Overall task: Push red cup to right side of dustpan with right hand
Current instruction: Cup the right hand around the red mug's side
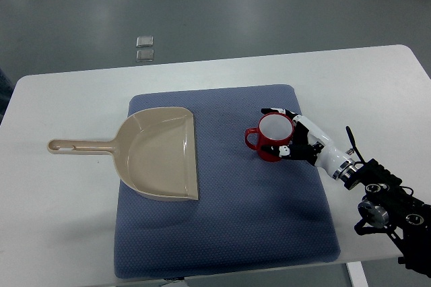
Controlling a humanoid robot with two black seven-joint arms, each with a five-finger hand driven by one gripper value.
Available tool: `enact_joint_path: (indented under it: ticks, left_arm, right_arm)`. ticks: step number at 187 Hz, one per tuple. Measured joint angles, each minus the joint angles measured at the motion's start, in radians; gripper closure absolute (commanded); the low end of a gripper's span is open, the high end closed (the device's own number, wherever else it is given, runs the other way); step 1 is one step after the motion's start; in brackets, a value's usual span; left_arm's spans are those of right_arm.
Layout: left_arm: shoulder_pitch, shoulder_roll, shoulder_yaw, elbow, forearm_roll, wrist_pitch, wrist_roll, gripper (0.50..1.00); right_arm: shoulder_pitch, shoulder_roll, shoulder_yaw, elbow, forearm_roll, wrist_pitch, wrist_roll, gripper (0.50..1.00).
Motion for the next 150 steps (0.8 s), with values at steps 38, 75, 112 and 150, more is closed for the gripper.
enact_joint_path:
  ticks: [38,75,112,150]
  left_arm:
    - [0.000,0.000,0.000,0.000,0.000,0.000,0.000,0.500]
    - [0.000,0.000,0.000,0.000,0.000,0.000,0.000,0.500]
    - [0.000,0.000,0.000,0.000,0.000,0.000,0.000,0.500]
    - [0.000,0.000,0.000,0.000,0.000,0.000,0.000,0.500]
  right_arm:
    - [0.000,0.012,0.000,-0.006,0.003,0.000,0.000,0.587]
    - [0.000,0.028,0.000,-0.012,0.010,0.001,0.000,0.587]
    - [-0.001,0.048,0.001,-0.012,0.015,0.003,0.000,0.587]
    - [-0.001,0.069,0.003,-0.012,0.016,0.001,0.000,0.587]
